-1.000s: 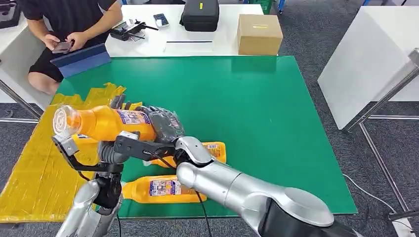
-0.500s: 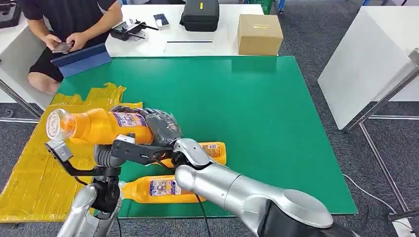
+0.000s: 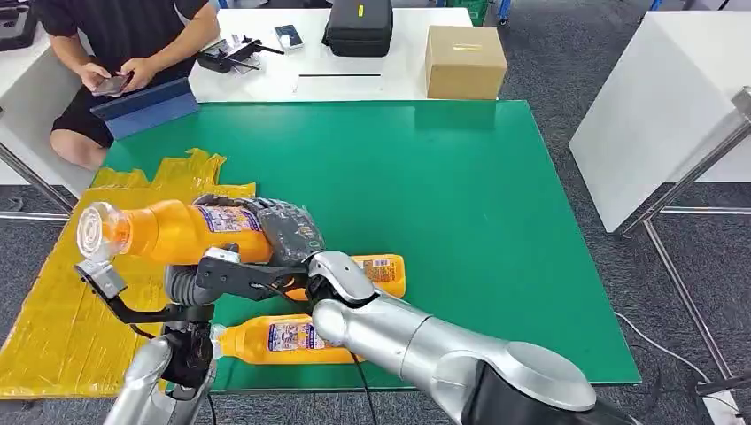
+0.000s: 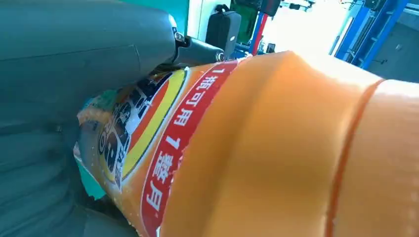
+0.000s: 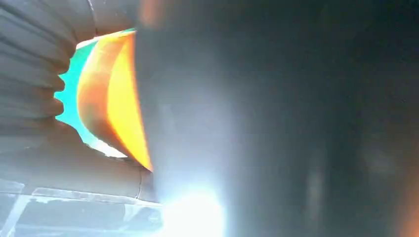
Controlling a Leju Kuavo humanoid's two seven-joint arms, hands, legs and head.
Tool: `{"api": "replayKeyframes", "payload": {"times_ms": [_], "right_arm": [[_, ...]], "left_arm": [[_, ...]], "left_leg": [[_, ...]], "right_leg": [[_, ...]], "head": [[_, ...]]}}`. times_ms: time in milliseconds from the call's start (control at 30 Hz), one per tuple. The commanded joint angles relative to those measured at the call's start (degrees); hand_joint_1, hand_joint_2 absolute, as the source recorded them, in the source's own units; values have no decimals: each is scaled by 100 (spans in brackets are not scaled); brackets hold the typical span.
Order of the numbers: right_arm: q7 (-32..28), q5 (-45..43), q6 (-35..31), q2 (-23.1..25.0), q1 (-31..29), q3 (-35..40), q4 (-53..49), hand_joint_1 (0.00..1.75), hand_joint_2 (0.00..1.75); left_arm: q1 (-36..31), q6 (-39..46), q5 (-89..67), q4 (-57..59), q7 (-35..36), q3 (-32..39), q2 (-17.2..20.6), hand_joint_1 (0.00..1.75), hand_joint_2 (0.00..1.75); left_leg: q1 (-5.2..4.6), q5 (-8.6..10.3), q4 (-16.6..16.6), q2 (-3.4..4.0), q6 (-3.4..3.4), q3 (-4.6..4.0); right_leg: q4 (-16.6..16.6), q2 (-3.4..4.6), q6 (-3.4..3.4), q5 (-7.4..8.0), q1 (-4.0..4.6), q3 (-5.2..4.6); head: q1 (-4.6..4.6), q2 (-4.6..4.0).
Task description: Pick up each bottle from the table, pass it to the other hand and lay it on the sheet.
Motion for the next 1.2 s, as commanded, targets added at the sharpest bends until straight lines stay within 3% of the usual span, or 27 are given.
{"api": "replayKeyframes", "payload": {"times_ms": [33, 67, 100, 133, 667, 967, 1100, 1200], "right_arm": [[2, 96, 245, -59, 241, 262, 217, 175, 175], [-18, 86, 228, -59, 244, 231, 216, 129, 175], [-50, 170, 110, -59, 228, 234, 229, 16, 175], [56, 41, 321, -59, 226, 179, 238, 0, 0], [54, 86, 272, -59, 73, 203, 423, 0, 0], [-211, 105, -91, -59, -56, -85, 404, 0, 0], [-470, 474, -216, -59, -80, -838, 474, 0, 0], [-751, 1406, 24, -59, 78, -2107, 285, 0, 0]], "left_arm": [[-470, -70, -13, -312, -75, -191, -131, 175, 175], [-457, -64, -19, -326, -70, -187, -137, 175, 175], [-446, -61, -30, -344, -63, -185, -141, 175, 175], [-447, -64, -33, -352, -61, -182, -146, 175, 175], [-472, -103, -59, -265, -6, -161, -219, 175, 175], [-286, -149, -129, -329, 12, -52, -195, 175, 175], [-127, -190, -217, -421, -17, 107, -219, 175, 175], [-40, -231, -261, -463, -59, 269, -243, 175, 175]], "left_leg": [[4, -1, 0, -38, -12, 10], [6, 1, 0, -31, -7, 2], [4, 0, 0, -34, -9, 5], [4, -1, 1, -40, -12, 11], [1, 0, 3, -41, -10, 8], [2, 0, 5, -33, -10, 4], [1, -3, 5, -28, -10, 7], [2, -1, 5, -22, -7, 0]], "right_leg": [[-4, -45, -2, -12, 4, 26], [-5, -35, -2, -6, 6, 15], [-4, -39, -1, -9, 5, 19], [-4, -47, -1, -13, 4, 27], [0, -48, 0, -13, 1, 23], [1, -39, 0, -10, 3, 16], [2, -35, -1, -11, 2, 17], [3, -27, 0, -7, 2, 9]], "head": [[0, 0], [0, 0], [0, 0], [0, 0], [0, 0], [0, 0], [0, 0], [0, 0]]}}
